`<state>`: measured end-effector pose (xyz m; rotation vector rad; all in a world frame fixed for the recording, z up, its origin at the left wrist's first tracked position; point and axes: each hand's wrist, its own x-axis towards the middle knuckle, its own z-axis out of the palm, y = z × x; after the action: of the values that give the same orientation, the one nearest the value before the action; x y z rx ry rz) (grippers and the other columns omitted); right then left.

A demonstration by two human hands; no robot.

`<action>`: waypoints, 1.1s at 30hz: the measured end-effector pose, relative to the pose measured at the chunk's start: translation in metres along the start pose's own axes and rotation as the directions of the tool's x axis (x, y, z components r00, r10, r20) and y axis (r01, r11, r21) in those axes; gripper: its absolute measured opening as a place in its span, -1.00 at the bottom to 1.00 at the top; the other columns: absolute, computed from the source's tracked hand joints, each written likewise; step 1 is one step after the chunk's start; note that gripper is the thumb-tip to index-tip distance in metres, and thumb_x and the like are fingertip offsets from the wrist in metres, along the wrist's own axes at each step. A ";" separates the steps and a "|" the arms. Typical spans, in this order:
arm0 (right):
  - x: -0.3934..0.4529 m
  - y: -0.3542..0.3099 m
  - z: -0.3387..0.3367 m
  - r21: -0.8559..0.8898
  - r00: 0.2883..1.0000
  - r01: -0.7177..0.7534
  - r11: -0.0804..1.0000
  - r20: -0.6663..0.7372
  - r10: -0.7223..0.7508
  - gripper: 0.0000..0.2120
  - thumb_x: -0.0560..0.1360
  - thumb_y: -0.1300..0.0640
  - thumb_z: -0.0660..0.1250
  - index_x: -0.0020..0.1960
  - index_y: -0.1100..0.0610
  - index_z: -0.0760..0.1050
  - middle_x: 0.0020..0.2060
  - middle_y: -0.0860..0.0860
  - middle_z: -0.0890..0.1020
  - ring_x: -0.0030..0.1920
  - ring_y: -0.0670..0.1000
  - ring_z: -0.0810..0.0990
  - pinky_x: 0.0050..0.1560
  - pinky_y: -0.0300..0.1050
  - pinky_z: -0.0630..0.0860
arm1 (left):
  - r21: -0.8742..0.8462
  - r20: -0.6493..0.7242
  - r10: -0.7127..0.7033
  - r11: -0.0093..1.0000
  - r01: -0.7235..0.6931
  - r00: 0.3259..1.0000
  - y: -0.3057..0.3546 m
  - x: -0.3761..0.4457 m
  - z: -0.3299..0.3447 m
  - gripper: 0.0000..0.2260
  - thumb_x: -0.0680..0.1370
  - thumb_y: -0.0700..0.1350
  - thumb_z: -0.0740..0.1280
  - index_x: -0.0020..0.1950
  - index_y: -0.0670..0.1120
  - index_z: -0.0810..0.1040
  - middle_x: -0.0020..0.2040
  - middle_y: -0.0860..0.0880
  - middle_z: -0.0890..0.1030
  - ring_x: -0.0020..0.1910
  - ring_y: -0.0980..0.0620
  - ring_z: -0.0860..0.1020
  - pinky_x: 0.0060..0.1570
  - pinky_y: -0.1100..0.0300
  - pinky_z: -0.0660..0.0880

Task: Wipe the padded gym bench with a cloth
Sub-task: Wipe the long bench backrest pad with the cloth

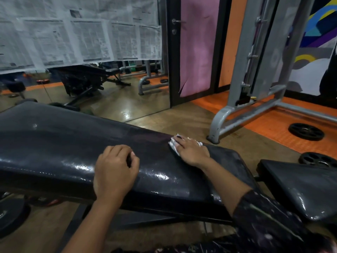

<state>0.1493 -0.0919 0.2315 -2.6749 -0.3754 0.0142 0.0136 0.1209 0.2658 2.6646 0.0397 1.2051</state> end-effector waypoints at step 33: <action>-0.004 -0.022 -0.006 -0.042 0.987 0.158 0.987 -0.005 -0.158 -0.55 0.61 -0.22 -0.04 0.47 -0.20 0.23 0.52 -0.16 0.20 0.50 0.01 0.17 0.47 0.11 0.09 | 0.001 -0.061 0.061 0.998 -0.061 0.996 -0.004 -0.003 0.004 -0.81 0.47 -0.13 0.23 -0.21 -0.16 0.61 -0.20 -0.06 0.64 -0.22 -0.08 0.54 -0.05 0.03 0.35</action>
<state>0.1400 -0.0761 0.2463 -2.6769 -0.5903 -0.0530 0.0151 0.1241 0.2599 2.6457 -0.0322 1.3048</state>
